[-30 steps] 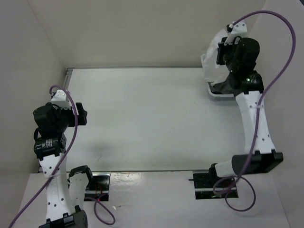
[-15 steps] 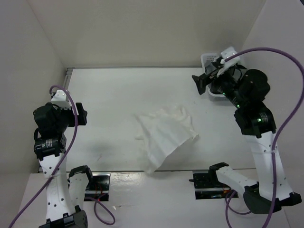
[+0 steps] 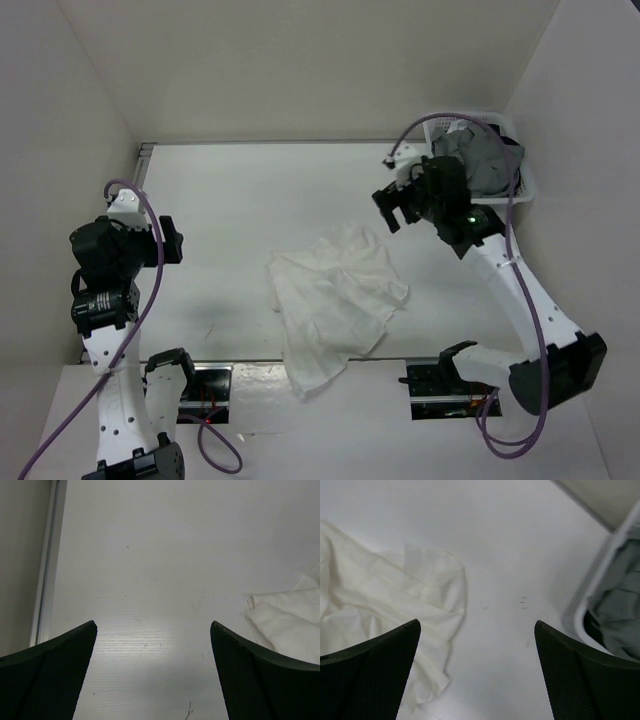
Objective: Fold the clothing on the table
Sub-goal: Flatten the skirt out
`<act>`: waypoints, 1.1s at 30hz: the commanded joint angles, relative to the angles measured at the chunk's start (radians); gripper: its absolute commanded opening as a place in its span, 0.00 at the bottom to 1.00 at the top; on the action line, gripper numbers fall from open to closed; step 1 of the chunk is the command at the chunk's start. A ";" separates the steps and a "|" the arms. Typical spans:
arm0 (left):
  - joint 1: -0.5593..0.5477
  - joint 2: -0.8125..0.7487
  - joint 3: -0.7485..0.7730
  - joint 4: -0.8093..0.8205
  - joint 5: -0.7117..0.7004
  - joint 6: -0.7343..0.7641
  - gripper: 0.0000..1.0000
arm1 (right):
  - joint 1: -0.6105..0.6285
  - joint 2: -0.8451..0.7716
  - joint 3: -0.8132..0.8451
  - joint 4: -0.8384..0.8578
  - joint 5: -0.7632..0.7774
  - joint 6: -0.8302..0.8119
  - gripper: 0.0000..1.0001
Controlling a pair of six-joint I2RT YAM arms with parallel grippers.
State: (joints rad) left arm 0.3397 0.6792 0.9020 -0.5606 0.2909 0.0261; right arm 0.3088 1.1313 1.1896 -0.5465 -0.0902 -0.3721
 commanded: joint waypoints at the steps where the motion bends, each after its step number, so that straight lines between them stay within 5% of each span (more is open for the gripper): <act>1: 0.005 -0.001 -0.005 0.027 -0.032 0.003 1.00 | 0.192 0.105 0.034 -0.027 -0.008 0.030 0.99; 5: 0.005 -0.012 -0.005 0.036 -0.059 -0.008 1.00 | 0.396 0.241 0.065 -0.017 0.095 0.039 0.99; 21: 0.027 -0.021 -0.005 0.054 -0.134 -0.017 1.00 | 0.818 0.674 0.335 0.019 0.174 0.090 0.99; 33: 0.027 -0.012 -0.005 0.054 -0.134 -0.017 1.00 | 0.859 0.870 0.394 0.100 0.348 0.071 0.96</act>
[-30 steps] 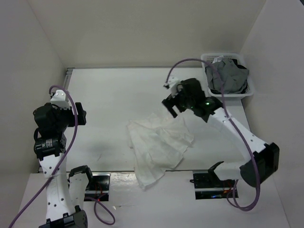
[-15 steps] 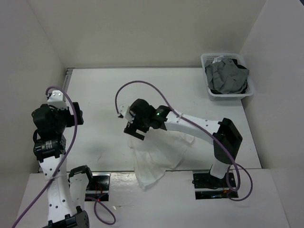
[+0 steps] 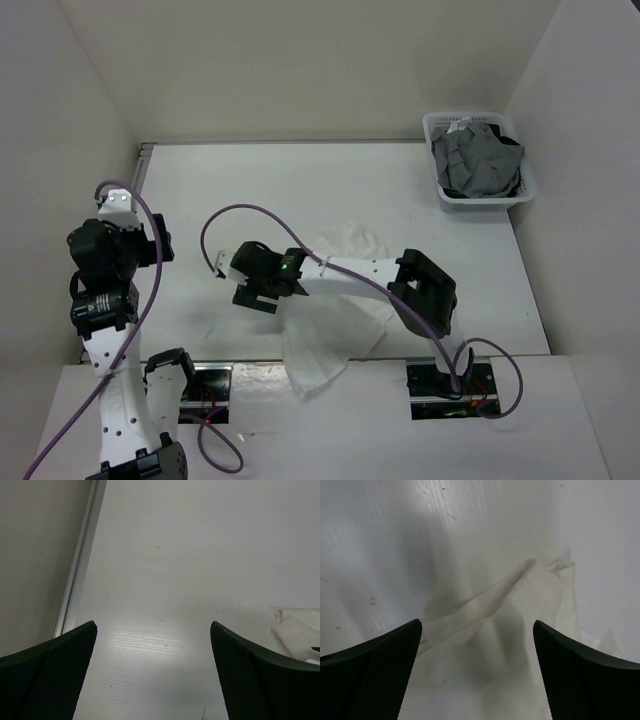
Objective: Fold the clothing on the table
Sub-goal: Flatten the skirt out
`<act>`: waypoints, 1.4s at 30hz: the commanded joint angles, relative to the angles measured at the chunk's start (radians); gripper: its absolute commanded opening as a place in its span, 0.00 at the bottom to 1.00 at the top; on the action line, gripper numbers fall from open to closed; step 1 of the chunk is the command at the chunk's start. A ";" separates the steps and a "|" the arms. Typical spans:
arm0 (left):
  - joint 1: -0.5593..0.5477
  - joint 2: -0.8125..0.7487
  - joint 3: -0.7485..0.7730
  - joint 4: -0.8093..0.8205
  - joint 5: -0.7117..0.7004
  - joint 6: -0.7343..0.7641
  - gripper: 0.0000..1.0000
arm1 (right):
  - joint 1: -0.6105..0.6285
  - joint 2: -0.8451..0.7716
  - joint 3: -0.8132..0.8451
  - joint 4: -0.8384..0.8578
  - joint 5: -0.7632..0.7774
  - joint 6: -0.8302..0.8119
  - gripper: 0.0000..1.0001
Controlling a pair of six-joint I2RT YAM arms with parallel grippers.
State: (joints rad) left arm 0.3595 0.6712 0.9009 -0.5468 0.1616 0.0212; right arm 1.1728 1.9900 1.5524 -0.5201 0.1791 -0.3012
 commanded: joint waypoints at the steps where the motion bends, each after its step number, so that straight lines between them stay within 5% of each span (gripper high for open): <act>1: 0.007 -0.004 -0.003 0.041 -0.005 -0.012 1.00 | -0.005 0.012 0.031 0.084 0.088 -0.009 0.95; 22: 0.007 -0.004 -0.003 0.041 -0.005 -0.012 1.00 | -0.071 0.102 0.023 0.126 0.154 -0.038 0.66; 25: 0.007 -0.004 -0.003 0.041 -0.005 -0.012 1.00 | -0.081 0.102 0.032 0.115 0.154 -0.038 0.38; 26: 0.007 -0.013 -0.003 0.041 -0.005 -0.012 1.00 | -0.081 0.102 0.032 0.115 0.154 -0.038 0.21; 29: 0.007 -0.013 -0.003 0.041 0.004 -0.012 1.00 | -0.090 0.092 0.043 0.089 0.154 -0.038 0.01; 42: 0.007 -0.022 -0.003 0.041 0.004 -0.012 1.00 | -0.108 -0.187 0.167 0.020 0.079 -0.018 0.00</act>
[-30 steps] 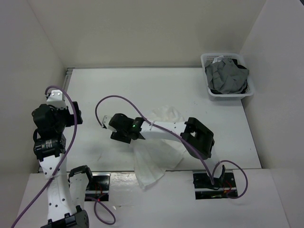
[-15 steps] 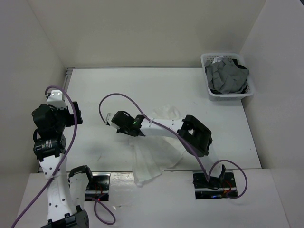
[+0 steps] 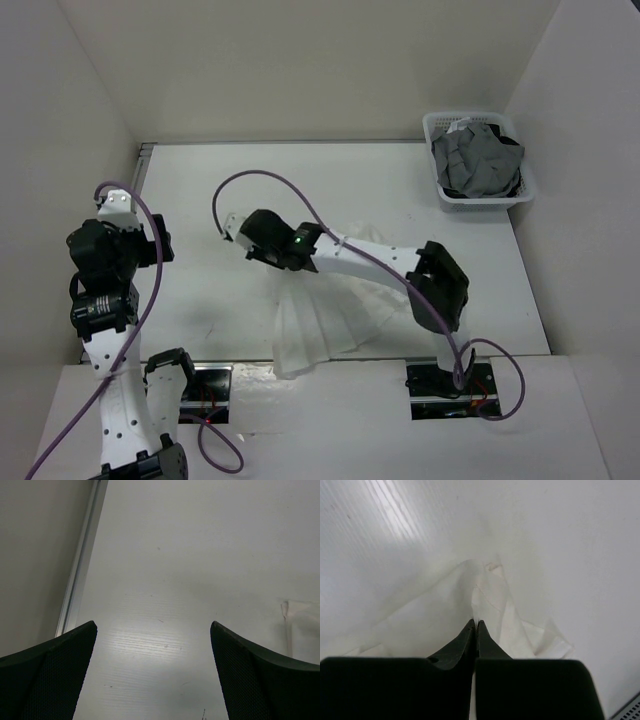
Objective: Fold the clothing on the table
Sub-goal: Flatten the skirt out
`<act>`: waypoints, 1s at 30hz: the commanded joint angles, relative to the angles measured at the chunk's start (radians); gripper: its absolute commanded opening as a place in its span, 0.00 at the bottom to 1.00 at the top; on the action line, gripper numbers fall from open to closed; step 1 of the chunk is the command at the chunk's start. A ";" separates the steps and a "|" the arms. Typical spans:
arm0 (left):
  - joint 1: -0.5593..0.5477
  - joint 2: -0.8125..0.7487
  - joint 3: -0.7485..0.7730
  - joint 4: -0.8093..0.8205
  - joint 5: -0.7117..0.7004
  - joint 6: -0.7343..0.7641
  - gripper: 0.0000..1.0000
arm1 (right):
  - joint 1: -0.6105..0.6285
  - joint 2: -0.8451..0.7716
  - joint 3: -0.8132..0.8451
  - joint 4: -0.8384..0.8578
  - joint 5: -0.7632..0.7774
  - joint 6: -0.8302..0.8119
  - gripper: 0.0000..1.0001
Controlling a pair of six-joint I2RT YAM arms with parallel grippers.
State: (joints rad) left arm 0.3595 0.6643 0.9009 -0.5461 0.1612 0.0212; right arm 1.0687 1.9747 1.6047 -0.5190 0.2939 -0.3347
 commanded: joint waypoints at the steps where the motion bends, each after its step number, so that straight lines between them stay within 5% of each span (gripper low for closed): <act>1: 0.007 -0.015 -0.003 0.040 0.004 -0.012 1.00 | -0.004 -0.192 0.151 0.019 -0.048 0.016 0.00; 8: 0.007 -0.015 -0.003 0.040 0.004 -0.012 1.00 | -0.004 -0.278 0.357 -0.105 -0.244 0.059 0.00; 13: 0.007 -0.015 -0.013 0.040 0.004 -0.012 1.00 | -0.004 -0.298 0.547 -0.236 -0.563 0.088 0.00; 17: 0.007 -0.015 -0.013 0.040 0.004 -0.012 1.00 | -0.016 -0.356 0.578 -0.288 -0.615 0.039 0.00; 26: 0.007 -0.015 -0.013 0.040 0.017 -0.012 1.00 | -0.444 -0.750 -0.154 0.065 -0.393 -0.079 0.00; 30: 0.007 -0.015 -0.013 0.040 0.037 -0.012 1.00 | -0.648 -0.812 -0.400 0.125 -0.430 -0.121 0.00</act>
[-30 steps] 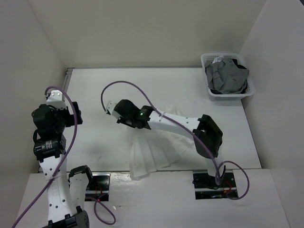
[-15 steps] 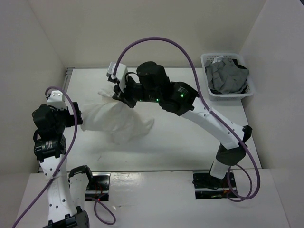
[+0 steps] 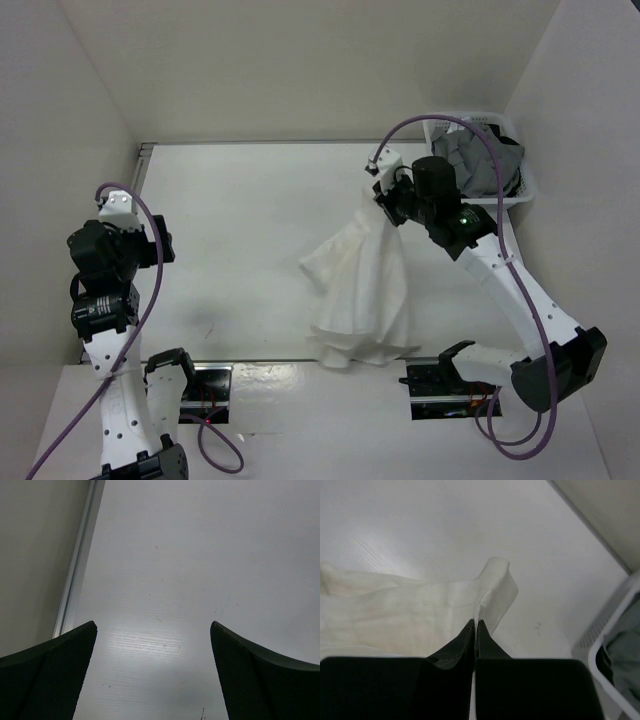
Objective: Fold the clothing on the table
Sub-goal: Flatten the skirt out
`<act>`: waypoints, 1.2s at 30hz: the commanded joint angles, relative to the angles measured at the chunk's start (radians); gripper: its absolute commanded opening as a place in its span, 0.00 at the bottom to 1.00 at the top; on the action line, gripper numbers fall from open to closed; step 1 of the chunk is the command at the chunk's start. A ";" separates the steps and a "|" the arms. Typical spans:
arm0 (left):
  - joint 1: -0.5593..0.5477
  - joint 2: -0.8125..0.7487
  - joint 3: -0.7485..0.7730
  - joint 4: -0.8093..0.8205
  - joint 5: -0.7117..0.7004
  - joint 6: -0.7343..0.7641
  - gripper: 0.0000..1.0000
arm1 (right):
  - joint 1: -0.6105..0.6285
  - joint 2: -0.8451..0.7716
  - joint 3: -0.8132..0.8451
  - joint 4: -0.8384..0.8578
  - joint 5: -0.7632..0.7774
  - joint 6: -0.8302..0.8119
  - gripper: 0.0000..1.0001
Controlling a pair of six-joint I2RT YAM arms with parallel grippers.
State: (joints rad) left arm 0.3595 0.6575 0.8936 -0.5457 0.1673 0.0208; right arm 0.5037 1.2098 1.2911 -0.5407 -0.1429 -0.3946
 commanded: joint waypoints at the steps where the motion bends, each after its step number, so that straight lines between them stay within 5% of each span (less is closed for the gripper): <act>1: 0.007 -0.009 -0.005 0.039 0.031 -0.012 1.00 | -0.120 -0.059 -0.117 0.147 -0.012 -0.075 0.00; 7: 0.007 -0.009 -0.005 0.039 0.051 -0.012 1.00 | -0.185 -0.059 -0.302 0.189 -0.011 -0.095 0.00; 16: 0.007 -0.018 -0.005 0.030 0.072 -0.002 1.00 | -0.185 0.025 -0.332 0.199 0.089 -0.082 0.00; 21: 0.007 0.065 -0.005 0.000 0.321 0.053 1.00 | -0.185 -0.042 -0.323 0.199 0.075 -0.062 0.00; 31: -0.433 0.643 0.318 -0.057 0.420 0.091 1.00 | -0.220 -0.135 -0.303 0.168 0.143 -0.026 0.00; 32: -0.451 0.666 0.327 -0.048 0.405 0.091 1.00 | -0.220 -0.125 -0.303 0.168 0.157 -0.026 0.03; 33: -0.468 0.703 0.327 -0.027 0.385 0.091 1.00 | -0.220 -0.115 -0.312 0.159 0.176 -0.017 0.15; 34: -0.479 0.717 0.315 -0.016 0.385 0.091 1.00 | -0.220 -0.102 -0.312 0.159 0.199 -0.006 0.37; 35: -0.490 0.728 0.303 -0.005 0.373 0.091 1.00 | -0.220 -0.080 -0.323 0.159 0.262 -0.006 0.68; 36: -0.490 0.740 0.291 0.004 0.361 0.091 1.00 | -0.220 -0.067 -0.323 0.159 0.296 -0.006 0.81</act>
State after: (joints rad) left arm -0.1242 1.3785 1.1816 -0.5762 0.5266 0.0834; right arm 0.2901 1.1107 0.9573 -0.4042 0.0410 -0.4175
